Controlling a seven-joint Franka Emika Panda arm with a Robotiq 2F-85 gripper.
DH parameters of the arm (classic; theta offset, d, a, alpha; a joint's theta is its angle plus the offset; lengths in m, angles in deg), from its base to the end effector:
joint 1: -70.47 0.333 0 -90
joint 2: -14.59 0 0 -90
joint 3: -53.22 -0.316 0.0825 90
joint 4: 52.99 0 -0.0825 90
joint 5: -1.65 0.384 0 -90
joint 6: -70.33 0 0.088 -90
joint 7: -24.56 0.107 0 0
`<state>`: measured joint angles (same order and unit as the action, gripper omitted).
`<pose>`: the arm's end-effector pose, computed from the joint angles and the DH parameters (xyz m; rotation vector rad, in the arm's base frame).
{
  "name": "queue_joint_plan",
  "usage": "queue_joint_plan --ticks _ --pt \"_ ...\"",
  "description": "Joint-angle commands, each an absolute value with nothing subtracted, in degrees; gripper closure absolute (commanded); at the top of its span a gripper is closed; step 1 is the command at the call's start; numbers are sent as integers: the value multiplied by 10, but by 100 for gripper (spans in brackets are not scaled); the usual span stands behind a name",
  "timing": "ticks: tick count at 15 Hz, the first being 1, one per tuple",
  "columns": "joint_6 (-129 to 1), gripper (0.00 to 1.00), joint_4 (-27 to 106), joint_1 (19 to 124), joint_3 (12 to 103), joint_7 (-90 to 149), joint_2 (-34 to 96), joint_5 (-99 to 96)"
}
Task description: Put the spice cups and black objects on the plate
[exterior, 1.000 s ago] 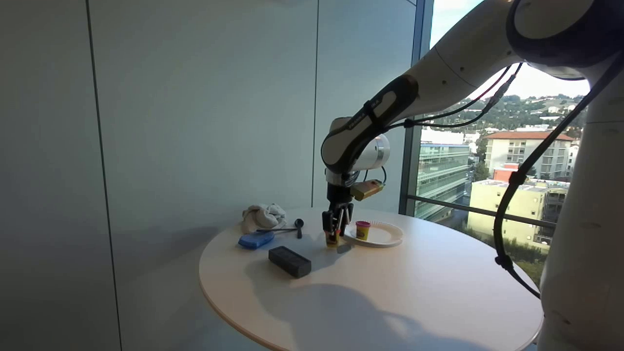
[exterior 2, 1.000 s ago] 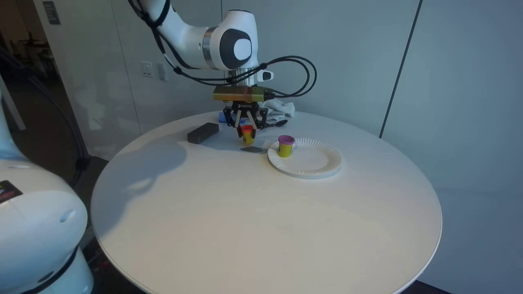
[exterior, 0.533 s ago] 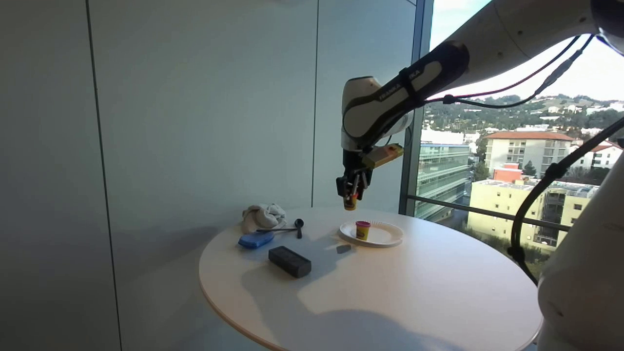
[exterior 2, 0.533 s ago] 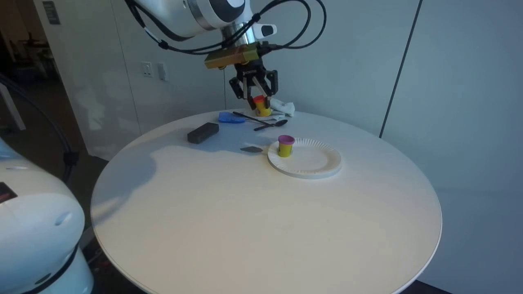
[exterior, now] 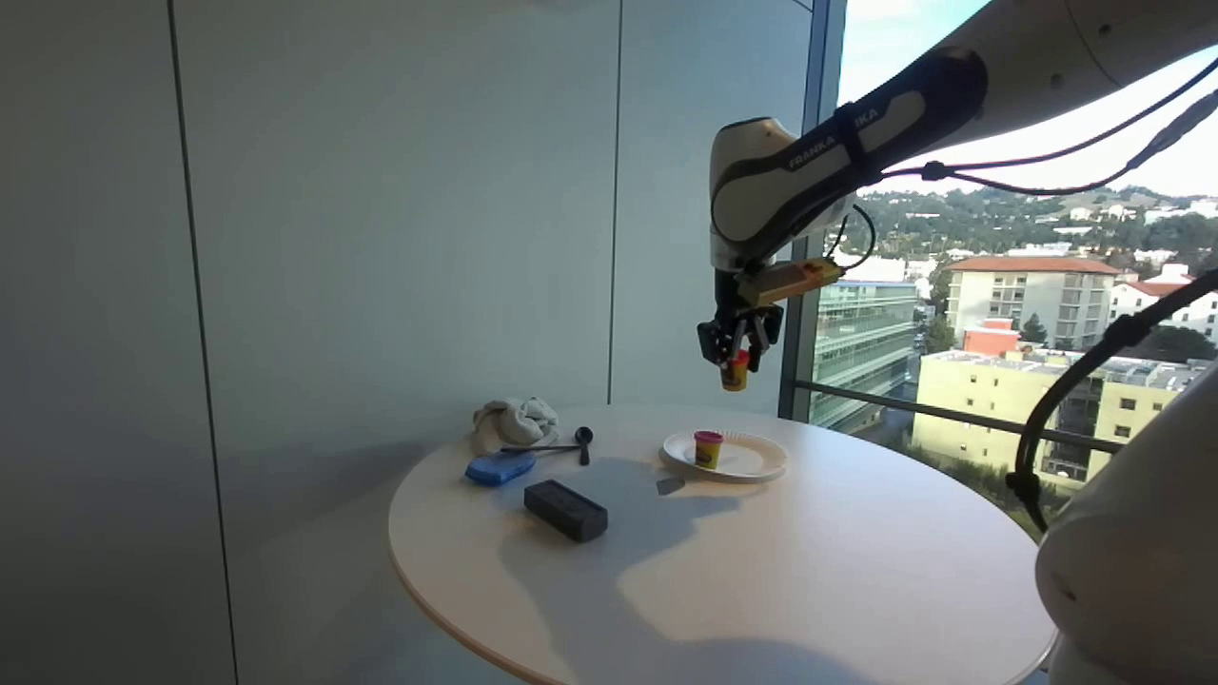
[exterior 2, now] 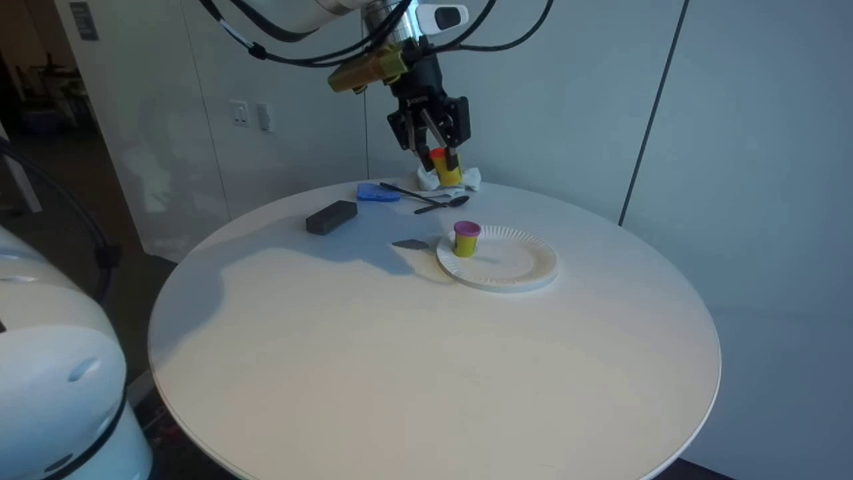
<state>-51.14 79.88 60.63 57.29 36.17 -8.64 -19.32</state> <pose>0.4322 -0.1265 0.5198 2.7936 -0.3974 0.2851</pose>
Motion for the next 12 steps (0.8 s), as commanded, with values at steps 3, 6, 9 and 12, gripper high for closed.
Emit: queue_joint_plan --ticks 3,6,9,12 --pt "-510 78 755 582 587 407 21 -193" --pt "-506 78 737 579 595 425 70 -199" --pt "-495 78 716 579 604 462 101 -201" --pt "-487 78 702 581 614 494 115 -204"
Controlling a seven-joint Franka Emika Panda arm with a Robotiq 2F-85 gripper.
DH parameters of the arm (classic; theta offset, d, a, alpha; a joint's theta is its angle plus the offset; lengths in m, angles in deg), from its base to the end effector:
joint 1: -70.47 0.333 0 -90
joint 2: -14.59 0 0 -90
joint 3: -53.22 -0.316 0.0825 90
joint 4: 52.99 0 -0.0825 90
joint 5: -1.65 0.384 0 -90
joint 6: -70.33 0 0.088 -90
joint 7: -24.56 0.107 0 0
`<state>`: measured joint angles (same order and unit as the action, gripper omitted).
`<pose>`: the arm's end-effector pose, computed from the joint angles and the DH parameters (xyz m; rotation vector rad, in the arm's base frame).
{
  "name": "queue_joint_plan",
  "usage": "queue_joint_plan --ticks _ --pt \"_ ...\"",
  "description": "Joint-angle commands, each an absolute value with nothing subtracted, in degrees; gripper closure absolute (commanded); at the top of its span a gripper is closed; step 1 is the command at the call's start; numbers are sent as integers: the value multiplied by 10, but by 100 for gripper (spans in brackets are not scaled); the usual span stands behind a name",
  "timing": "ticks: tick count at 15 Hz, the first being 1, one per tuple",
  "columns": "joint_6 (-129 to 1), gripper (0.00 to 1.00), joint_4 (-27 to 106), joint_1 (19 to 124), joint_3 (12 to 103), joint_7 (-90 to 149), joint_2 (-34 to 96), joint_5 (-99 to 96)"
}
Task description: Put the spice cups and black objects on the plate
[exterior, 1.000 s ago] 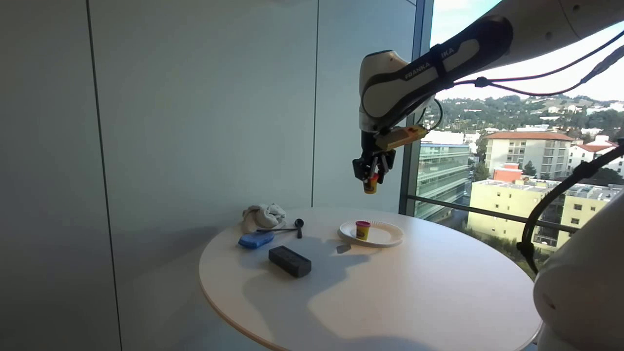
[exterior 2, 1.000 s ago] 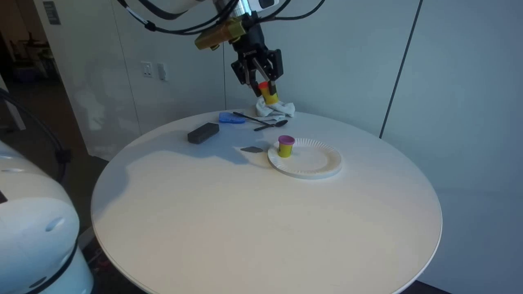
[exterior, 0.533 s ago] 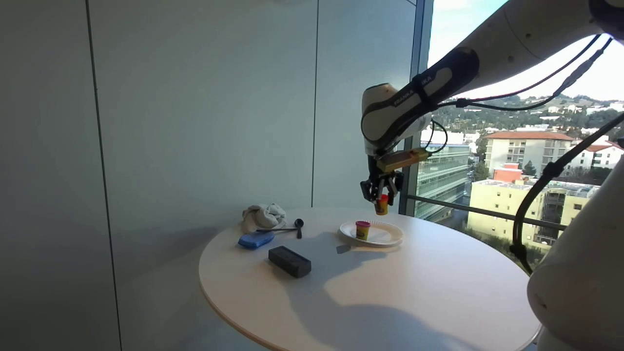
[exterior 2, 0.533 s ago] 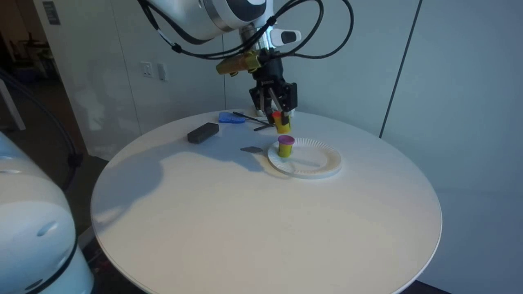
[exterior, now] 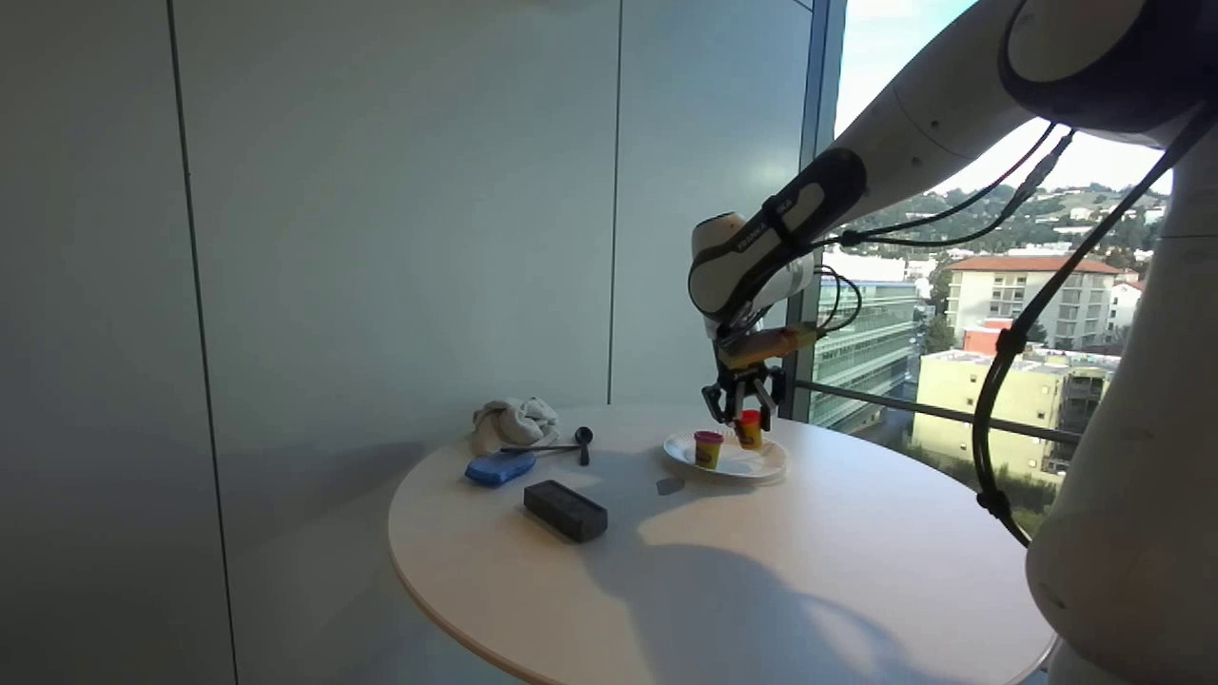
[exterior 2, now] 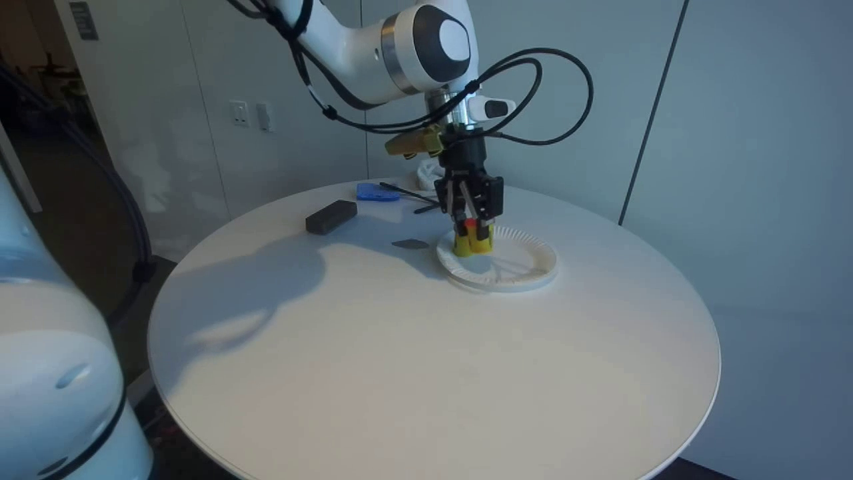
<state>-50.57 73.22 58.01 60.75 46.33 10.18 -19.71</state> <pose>0.4787 -0.1929 0.4160 2.7336 -0.7460 -0.0148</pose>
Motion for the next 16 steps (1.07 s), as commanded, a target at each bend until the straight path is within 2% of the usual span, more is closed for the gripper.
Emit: queue_joint_plan --ticks 1,16 --pt "-489 78 699 582 618 496 117 -198" --pt "-499 78 666 587 631 501 167 -116"
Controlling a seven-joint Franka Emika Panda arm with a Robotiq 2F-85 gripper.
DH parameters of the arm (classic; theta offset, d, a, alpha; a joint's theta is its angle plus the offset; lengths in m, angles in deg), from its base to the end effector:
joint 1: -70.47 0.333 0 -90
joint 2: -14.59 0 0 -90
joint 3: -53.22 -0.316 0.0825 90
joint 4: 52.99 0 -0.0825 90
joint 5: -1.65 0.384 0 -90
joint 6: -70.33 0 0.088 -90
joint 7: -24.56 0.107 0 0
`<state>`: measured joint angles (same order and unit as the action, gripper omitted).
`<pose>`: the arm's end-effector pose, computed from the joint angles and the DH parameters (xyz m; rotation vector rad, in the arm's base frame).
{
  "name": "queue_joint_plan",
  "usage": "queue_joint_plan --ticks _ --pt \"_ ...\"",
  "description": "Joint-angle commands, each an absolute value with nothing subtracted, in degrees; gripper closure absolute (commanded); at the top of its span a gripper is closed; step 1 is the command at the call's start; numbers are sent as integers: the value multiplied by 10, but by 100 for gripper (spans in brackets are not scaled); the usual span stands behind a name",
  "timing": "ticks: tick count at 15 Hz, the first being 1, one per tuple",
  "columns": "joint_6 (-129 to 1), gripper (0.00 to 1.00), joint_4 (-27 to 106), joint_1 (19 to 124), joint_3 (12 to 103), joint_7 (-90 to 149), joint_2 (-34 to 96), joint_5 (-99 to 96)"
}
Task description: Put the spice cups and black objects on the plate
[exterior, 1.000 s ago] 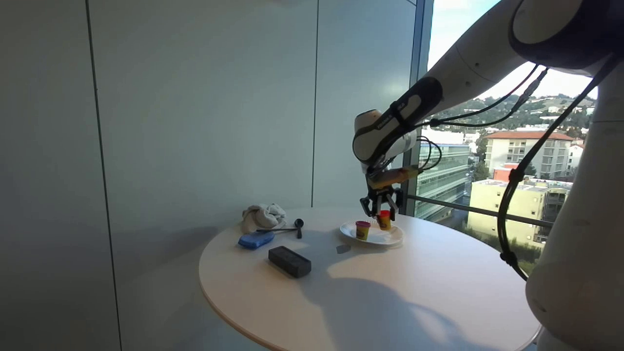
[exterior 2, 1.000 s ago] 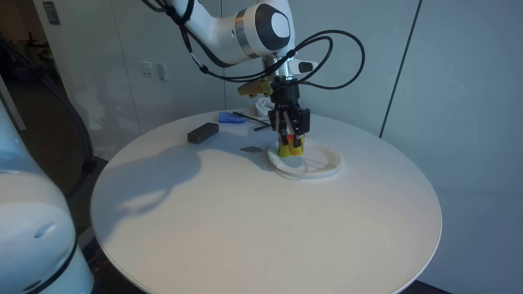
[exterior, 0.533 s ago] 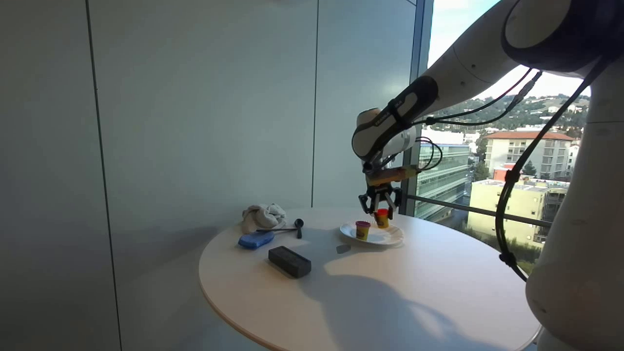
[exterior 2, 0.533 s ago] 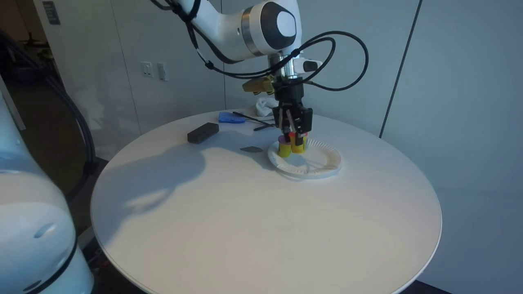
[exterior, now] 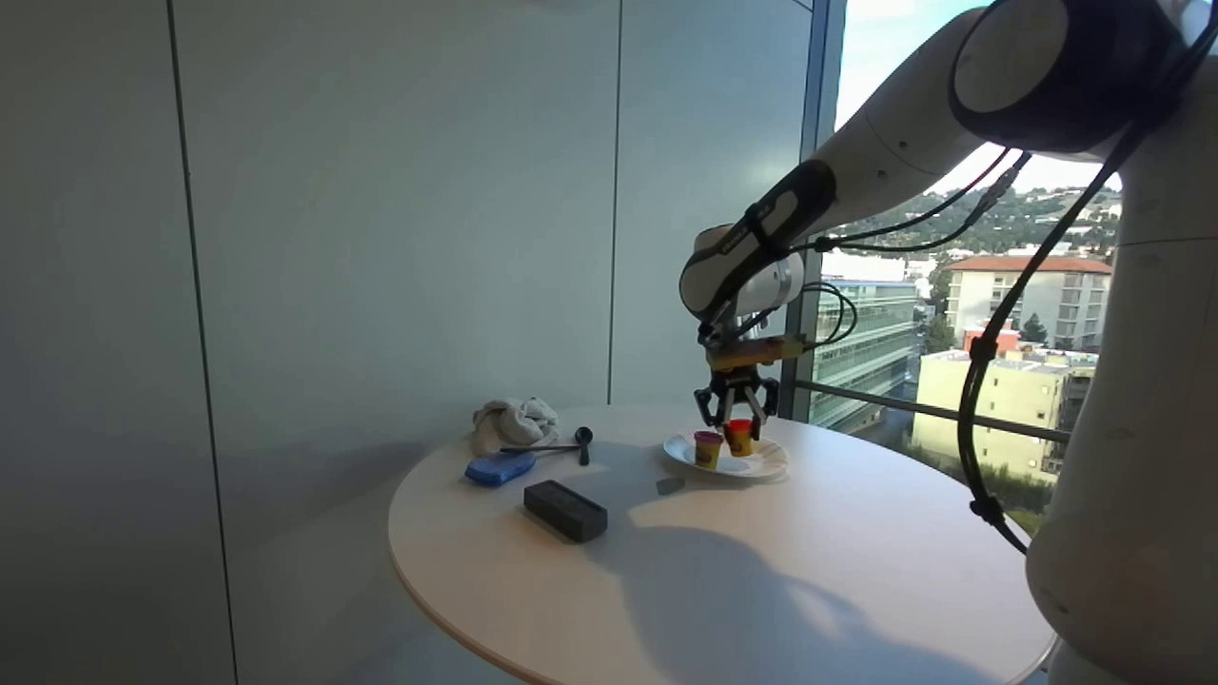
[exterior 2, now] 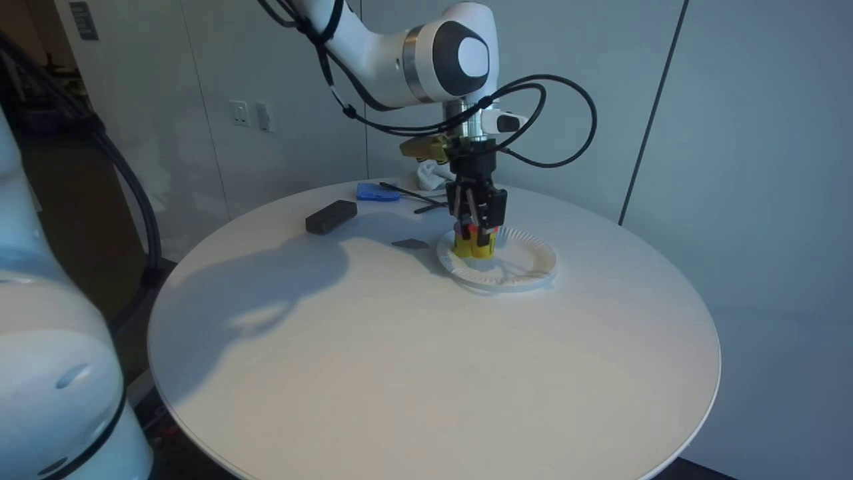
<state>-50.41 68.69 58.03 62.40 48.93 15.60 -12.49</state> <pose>0.4986 -0.2098 0.4010 2.7640 -0.9660 -0.0422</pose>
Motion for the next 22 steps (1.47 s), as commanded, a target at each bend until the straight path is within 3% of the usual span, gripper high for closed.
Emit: queue_joint_plan --ticks 1,2,3,4,8,16,22 --pt "-499 78 665 588 631 502 170 -115" --pt "-496 57 662 588 631 503 172 -111" --pt "-496 28 661 588 632 502 173 -108" --pt "-495 28 660 589 632 502 174 -107" --pt "-498 2 656 590 633 510 172 -112" --pt "-523 0 683 623 599 574 62 -256" --pt "-585 0 674 671 549 459 69 -170"
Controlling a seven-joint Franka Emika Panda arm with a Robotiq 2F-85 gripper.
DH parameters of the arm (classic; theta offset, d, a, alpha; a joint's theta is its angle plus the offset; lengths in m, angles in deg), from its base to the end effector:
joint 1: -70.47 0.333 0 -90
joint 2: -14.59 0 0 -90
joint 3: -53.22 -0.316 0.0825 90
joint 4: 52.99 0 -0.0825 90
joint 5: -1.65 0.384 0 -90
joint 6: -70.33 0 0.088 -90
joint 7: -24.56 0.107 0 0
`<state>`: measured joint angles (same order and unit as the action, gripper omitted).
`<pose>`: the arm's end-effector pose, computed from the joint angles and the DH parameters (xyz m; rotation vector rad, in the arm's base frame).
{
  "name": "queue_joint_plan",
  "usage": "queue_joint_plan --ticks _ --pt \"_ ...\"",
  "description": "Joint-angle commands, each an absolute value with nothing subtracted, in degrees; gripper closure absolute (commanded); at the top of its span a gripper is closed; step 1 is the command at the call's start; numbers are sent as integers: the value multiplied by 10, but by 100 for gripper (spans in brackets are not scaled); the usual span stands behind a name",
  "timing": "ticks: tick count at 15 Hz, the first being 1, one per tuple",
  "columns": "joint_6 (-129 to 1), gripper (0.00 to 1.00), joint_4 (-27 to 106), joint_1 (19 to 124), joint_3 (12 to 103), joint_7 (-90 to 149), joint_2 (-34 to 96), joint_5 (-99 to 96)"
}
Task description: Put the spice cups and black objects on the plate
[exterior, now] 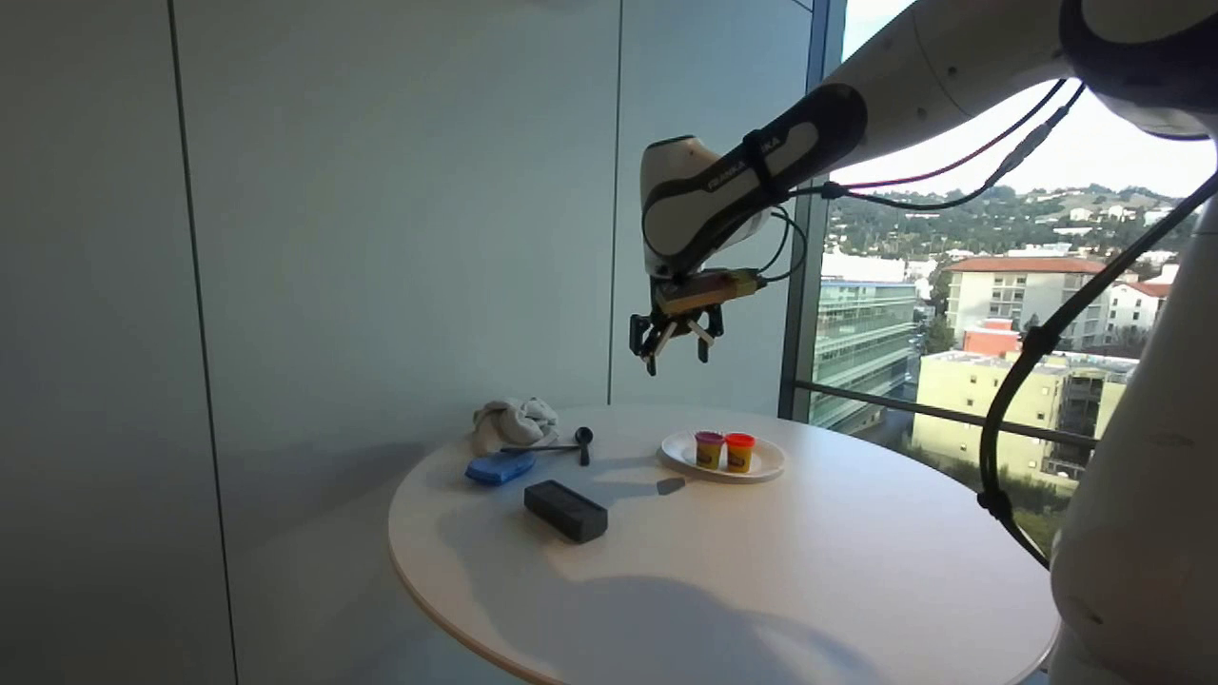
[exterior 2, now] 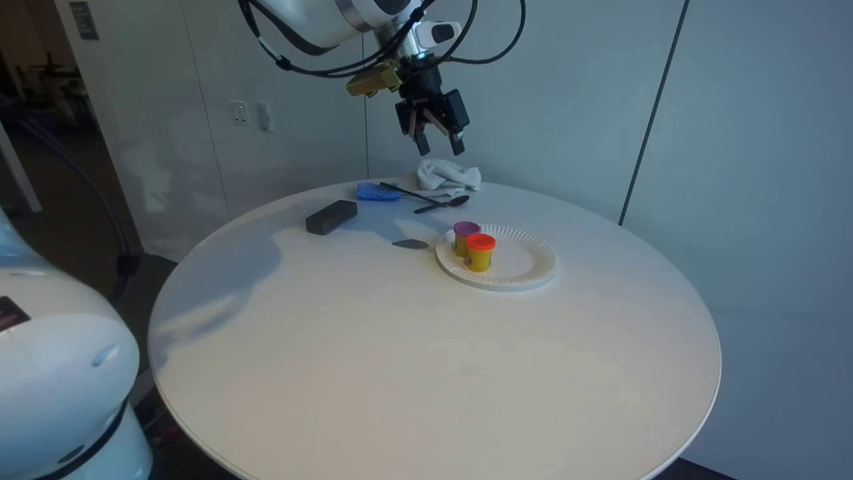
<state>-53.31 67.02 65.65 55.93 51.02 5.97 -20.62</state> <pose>0.5250 -0.0858 0.5113 2.7596 -0.5754 0.3771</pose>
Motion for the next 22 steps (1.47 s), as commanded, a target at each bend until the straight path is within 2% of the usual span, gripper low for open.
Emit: queue_joint_plan --ticks 1,8,15,22 --pt "-604 0 664 676 548 431 91 -151" --pt "-591 0 579 681 551 162 203 -14" --pt "-537 0 449 658 540 23 288 47" --pt "-431 0 324 668 553 163 377 31"
